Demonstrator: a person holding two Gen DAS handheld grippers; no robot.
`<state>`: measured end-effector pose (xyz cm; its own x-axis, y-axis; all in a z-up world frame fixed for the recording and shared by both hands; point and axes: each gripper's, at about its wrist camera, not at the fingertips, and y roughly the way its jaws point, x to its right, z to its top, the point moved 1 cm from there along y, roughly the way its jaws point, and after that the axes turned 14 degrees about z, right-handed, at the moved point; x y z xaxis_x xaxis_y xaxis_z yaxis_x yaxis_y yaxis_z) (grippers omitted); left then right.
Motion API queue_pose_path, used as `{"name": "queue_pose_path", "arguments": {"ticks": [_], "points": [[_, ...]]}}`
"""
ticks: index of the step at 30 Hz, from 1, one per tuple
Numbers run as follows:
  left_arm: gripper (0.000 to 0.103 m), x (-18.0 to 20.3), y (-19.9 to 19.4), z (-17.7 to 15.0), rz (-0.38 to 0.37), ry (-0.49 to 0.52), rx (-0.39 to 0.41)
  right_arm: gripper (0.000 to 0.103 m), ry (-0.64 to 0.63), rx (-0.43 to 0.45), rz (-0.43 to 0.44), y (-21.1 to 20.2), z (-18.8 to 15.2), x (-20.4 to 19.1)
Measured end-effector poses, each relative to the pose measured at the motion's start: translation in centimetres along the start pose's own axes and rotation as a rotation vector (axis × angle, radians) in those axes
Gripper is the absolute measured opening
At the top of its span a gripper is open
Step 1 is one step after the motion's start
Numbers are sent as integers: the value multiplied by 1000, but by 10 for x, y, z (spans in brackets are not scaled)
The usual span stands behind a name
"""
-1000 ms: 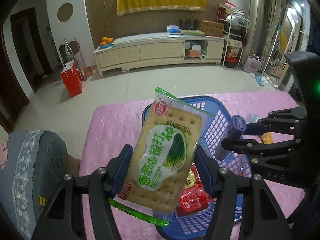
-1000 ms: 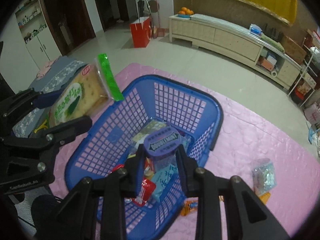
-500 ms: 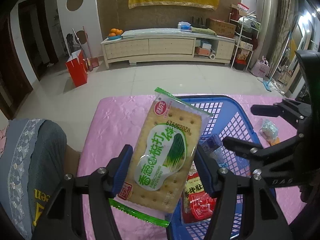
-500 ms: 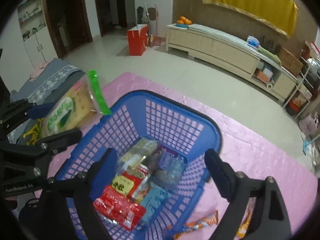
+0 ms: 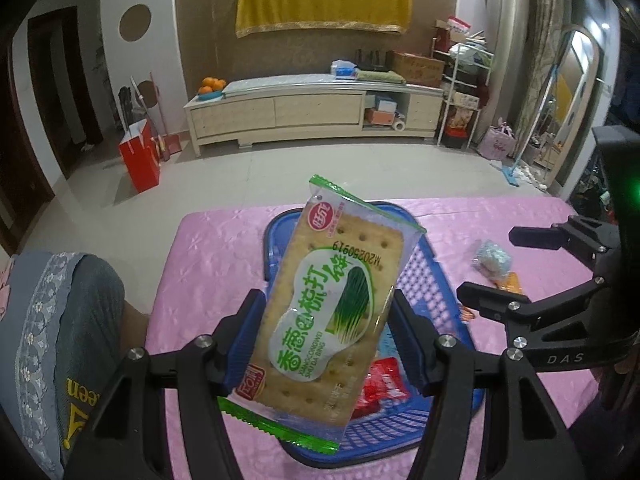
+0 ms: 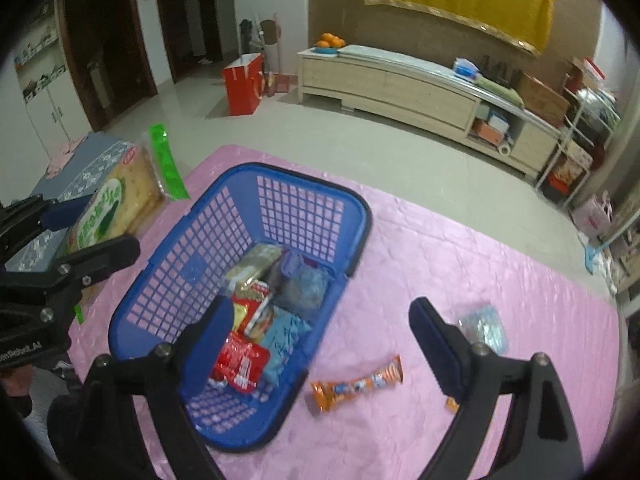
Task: Organize snacks
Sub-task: 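Open the right tool to drop the Doublemint tube into the basket, then open the left tool to drop the green-labelled cracker pack into the basket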
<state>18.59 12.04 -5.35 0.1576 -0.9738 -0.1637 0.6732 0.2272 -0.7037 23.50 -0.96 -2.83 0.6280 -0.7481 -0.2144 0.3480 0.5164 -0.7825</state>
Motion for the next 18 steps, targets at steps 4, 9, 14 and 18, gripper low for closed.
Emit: {"name": "queue_pose_path", "arguments": {"ticks": [4,9,14,18], "points": [[60,10,-8,-2,-17,15,9,92,37,14,-4,-10,-9,5],[60,19,-5,-5,-33,40,5,92,52,16,-4,-13,-19,8],[60,26,11,-9,-45,62,-19,92,65,12,-21,-4,-23,14],[60,33,27,-9,-51,80,-47,92,78,2,-19,4,-28,20]]}}
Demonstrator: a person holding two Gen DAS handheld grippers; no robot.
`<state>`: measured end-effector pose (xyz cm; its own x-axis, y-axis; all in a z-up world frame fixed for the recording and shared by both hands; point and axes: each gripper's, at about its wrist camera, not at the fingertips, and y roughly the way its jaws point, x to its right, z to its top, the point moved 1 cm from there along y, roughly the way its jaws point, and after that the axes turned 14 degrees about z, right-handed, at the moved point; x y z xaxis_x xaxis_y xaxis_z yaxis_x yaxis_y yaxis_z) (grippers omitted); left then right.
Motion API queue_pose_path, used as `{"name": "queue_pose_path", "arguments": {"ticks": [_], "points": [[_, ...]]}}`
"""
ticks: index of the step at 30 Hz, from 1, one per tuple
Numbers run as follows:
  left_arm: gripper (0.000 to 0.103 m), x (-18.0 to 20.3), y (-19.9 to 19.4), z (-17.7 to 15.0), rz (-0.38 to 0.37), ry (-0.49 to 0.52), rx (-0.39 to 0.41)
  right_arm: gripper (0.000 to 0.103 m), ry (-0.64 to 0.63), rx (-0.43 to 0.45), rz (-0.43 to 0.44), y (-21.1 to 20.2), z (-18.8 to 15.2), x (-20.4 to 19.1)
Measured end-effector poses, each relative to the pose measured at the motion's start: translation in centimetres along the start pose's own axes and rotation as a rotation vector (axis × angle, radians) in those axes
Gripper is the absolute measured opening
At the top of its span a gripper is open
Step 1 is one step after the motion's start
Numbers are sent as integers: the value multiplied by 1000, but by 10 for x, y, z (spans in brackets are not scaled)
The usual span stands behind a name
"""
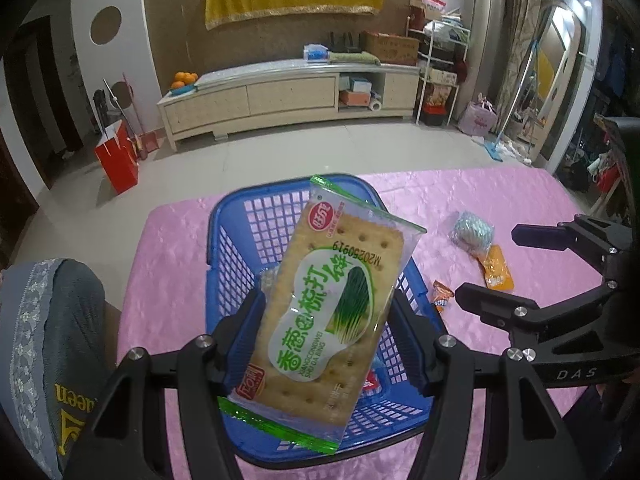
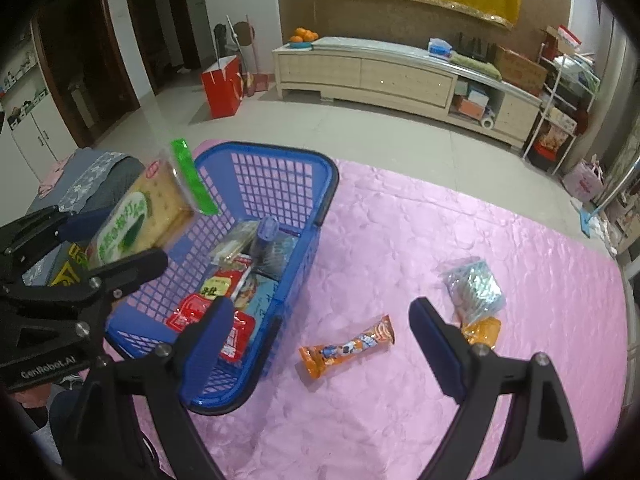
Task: Organize snacks
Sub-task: 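Open the left tool to drop the green-labelled cracker pack into the basket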
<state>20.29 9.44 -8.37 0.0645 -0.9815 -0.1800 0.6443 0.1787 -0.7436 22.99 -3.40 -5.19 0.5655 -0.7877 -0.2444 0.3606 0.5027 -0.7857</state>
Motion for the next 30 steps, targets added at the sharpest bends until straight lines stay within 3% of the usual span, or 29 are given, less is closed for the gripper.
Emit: {"name": "queue_pose_path", "arguments": {"ticks": [11,14,18,30], "points": [[62,7,22,0,-1,6,-48,92,37,-19,-15,12,-3,17],[76,9,22,0,-3,21,-38,92,42,-18,-19,10,-4,20],[82,12,14,-2,5,26,-22,92,43,-19,-27,2,-7,20],[82,44,-48,-4,-20,91,58,92,41,67,-65,-74,-23,27]]}}
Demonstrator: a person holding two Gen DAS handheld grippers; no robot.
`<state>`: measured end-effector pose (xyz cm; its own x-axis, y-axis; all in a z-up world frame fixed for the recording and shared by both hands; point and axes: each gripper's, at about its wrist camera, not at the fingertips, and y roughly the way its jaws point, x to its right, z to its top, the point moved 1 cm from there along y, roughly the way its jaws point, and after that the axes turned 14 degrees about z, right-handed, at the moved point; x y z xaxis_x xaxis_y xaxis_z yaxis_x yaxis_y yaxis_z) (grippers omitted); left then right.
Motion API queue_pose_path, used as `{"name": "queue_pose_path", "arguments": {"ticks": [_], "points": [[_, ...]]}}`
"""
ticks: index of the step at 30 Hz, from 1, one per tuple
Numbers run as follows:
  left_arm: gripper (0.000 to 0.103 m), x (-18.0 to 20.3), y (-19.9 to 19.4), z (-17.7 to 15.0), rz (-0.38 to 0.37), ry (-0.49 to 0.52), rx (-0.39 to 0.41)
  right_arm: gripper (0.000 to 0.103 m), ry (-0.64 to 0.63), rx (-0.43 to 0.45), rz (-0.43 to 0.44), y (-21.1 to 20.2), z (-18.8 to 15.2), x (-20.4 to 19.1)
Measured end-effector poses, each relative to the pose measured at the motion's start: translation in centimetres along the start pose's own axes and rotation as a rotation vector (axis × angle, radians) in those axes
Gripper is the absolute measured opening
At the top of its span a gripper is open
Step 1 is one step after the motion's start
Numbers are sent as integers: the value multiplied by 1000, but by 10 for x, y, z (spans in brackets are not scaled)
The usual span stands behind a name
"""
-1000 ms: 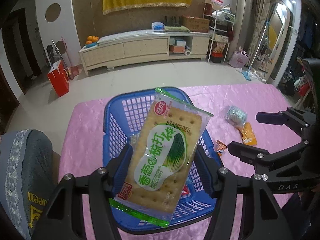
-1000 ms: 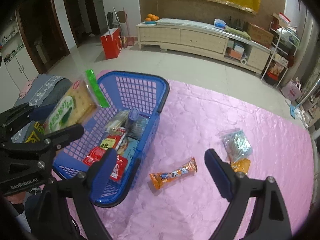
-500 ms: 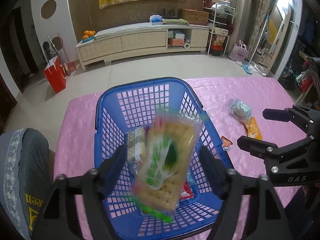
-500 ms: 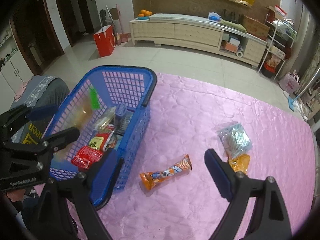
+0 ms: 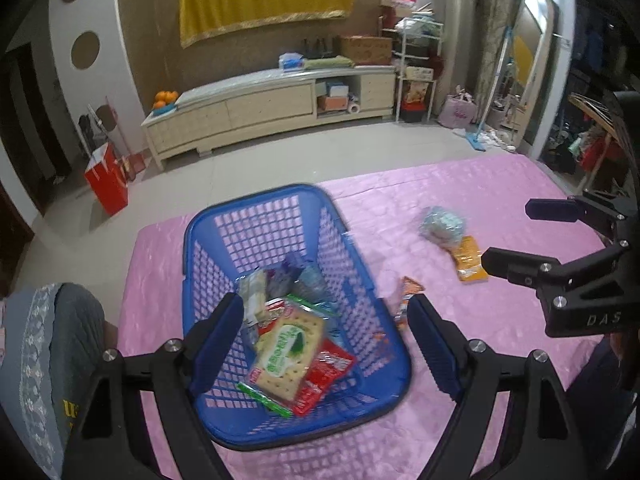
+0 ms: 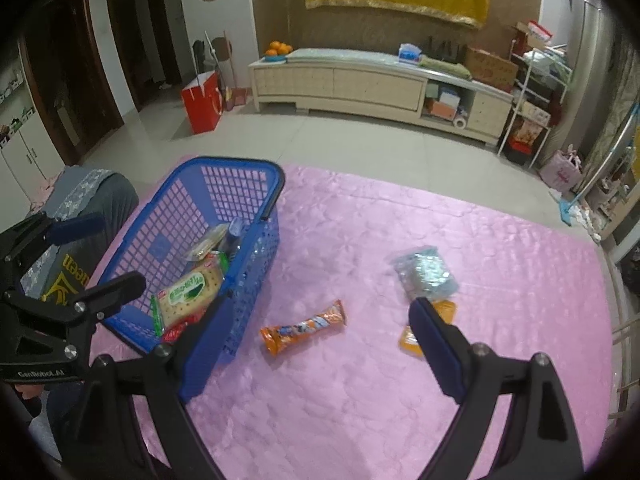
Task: Organize snacks
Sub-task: 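Open the left tool to drop the green-labelled cracker pack into the basket, then move both open tools toward the orange stick snack and orange packet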
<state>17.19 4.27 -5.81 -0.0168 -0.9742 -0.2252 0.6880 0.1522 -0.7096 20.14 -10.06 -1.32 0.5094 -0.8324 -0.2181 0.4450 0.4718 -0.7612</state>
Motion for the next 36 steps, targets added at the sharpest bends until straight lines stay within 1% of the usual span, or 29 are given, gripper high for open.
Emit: {"name": "queue_pose_path", "arguments": {"ticks": [4,7,11,14,17,21,26,28,30,33,36], "points": [[82,23,-16,2,-2,41,29,92,5,16,-20,-24,-11,12],[82,40,-22,2,-7,53,39,92,9,23,-33,-36,-20,23],[82,69,-23,0,-29,97,32,92,24,25,-41,-43,-32,42],[82,89,-19,-1,-5,138,31,92,37,15,-49,-42,-40,57],[82,106,-12,-3,-15,167,14,92,49,3,-54,-37,-47,72],[82,132,3,-8,6,222,-25,92,81,-11,-42,-29,-58,90],[82,151,24,-12,7,241,-68,92,113,-35,-27,-14,-76,108],[80,159,33,-13,10,255,-81,92,117,-54,-29,-4,-81,115],[73,166,40,-13,30,276,-96,92,121,-67,-22,3,-86,118],[68,176,55,-14,66,328,-128,92,151,-83,5,18,-91,128],[68,180,73,-14,81,355,-165,92,181,-97,26,35,-93,136]]}}
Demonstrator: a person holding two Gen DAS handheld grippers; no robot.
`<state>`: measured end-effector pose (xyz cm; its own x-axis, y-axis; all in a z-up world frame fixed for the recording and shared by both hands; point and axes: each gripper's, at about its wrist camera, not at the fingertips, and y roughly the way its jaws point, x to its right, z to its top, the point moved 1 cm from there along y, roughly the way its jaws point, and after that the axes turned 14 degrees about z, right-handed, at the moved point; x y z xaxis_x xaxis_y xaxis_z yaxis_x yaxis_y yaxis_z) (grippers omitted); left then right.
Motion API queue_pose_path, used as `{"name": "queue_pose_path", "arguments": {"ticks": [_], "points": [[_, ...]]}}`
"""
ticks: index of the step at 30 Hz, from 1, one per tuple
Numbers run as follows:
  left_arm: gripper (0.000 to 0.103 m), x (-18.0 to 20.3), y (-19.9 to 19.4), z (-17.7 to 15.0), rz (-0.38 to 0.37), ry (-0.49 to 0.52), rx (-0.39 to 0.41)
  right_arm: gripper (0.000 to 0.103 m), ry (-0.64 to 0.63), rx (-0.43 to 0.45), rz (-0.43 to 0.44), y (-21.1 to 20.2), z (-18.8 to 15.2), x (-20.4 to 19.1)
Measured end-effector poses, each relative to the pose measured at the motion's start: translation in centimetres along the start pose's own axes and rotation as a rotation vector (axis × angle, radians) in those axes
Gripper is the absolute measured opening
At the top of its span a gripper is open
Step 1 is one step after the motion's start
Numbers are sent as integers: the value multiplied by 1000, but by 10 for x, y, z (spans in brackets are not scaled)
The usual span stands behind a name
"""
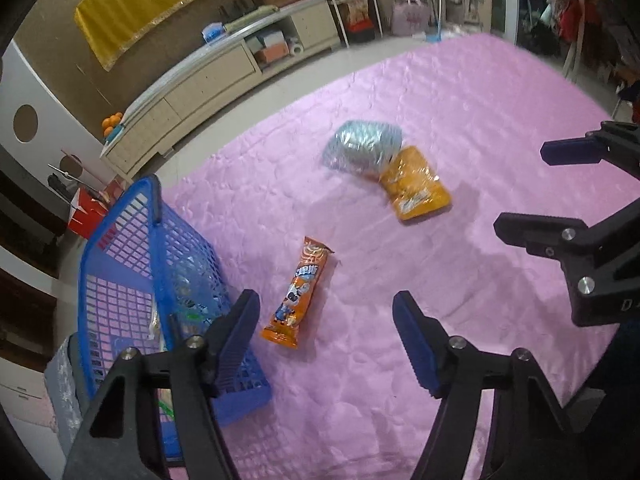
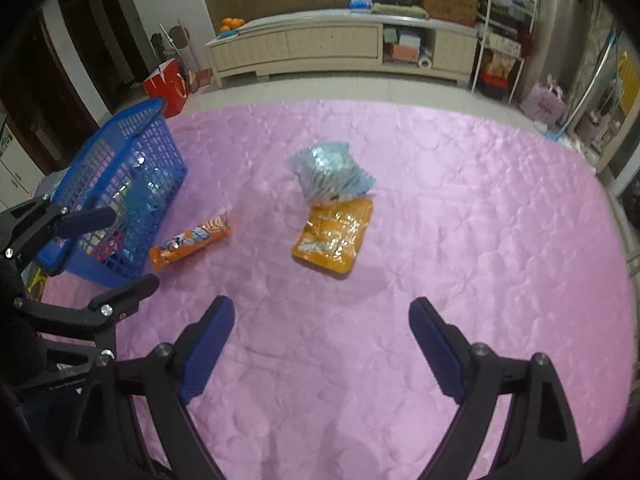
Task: Organize snacks
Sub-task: 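Move both open tools toward the orange stick snack and orange packet, then grasp the orange stick snack with the left tool while right tool grasps the orange packet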
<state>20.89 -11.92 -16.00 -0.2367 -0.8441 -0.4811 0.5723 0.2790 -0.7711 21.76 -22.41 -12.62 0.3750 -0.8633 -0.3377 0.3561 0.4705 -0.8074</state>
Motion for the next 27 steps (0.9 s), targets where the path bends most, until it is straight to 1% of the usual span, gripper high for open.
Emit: {"name": "queue_pose_path", "arguments": {"ticks": [1,2,3,4,7,11,14,15,17,18,19,20,22,24,27], "points": [[67,2,7,2,1,3,-13,91,9,-6,5,6,1,2],[65,2,12,3,6,6,-22,89,20,-16,12,14,2,5],[61,5,20,6,17,14,-35,88,27,-24,19,20,4,7],[60,6,24,7,26,17,-43,87,36,-29,25,28,6,10],[60,12,39,10,51,36,-71,87,45,-41,31,44,9,13],[59,15,65,15,76,53,-118,87,25,-41,17,55,9,17],[59,11,83,19,87,32,-161,87,5,-32,-10,60,9,20],[59,10,87,20,98,23,-166,87,10,-31,-3,59,9,23],[58,8,95,23,98,10,-177,87,27,-19,12,56,12,28],[55,7,100,23,91,1,-188,87,37,-16,17,56,12,32],[53,6,105,24,90,-6,-202,87,45,-16,24,56,11,34],[49,7,109,25,90,-9,-209,87,59,-21,34,57,10,37],[43,7,117,25,85,-19,-229,87,80,-32,46,59,8,40],[32,7,125,24,64,-30,-248,87,96,-39,53,60,6,43],[20,7,133,18,28,-49,-273,87,121,-41,72,60,5,45]]}}
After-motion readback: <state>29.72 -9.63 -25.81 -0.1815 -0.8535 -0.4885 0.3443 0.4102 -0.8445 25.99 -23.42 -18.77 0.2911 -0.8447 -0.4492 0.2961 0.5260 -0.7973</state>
